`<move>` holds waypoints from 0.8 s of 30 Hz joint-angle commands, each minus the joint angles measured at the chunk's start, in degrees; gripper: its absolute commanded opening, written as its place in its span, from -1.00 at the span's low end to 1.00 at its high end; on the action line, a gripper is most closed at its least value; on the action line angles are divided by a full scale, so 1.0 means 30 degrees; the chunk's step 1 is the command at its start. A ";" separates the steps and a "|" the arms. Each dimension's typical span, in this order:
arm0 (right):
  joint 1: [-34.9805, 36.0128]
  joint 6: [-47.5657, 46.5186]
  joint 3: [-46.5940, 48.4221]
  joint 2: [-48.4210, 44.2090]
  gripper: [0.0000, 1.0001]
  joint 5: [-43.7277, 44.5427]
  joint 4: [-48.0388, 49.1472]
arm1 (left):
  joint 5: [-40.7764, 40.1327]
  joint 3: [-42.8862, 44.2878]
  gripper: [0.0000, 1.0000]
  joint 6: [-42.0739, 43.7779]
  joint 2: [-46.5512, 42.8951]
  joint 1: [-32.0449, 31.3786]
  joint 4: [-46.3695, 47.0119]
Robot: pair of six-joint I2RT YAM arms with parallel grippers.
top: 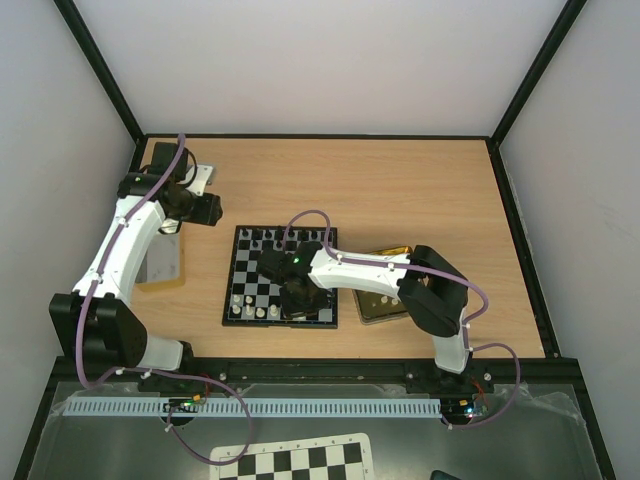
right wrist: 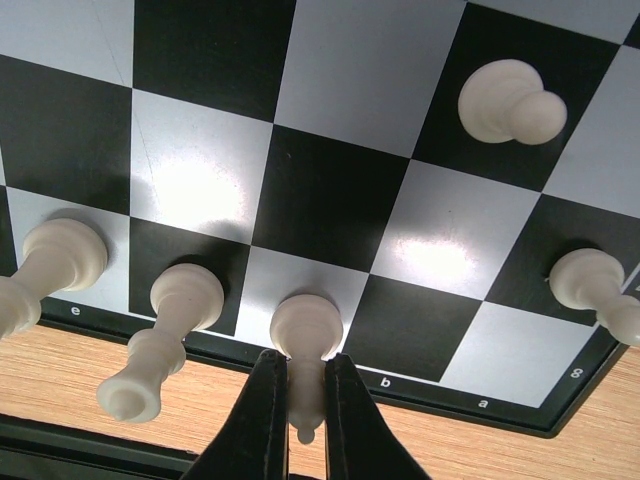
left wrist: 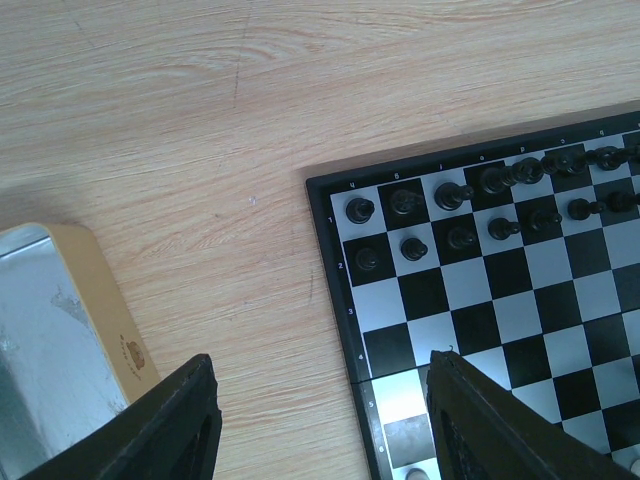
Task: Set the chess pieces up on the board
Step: Place the chess piece on the chessboard.
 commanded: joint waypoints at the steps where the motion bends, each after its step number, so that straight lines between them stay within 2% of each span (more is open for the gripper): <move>1: 0.0121 -0.0016 0.0336 0.0284 -0.96 0.0508 -0.0726 | 0.0233 0.0015 0.15 -0.0156 0.0011 0.0107 -0.0006; 24: 0.0131 -0.0421 0.1368 0.1001 -0.95 0.0669 -0.1239 | 0.0288 -0.0339 0.16 -0.0104 -0.0253 0.0136 0.0060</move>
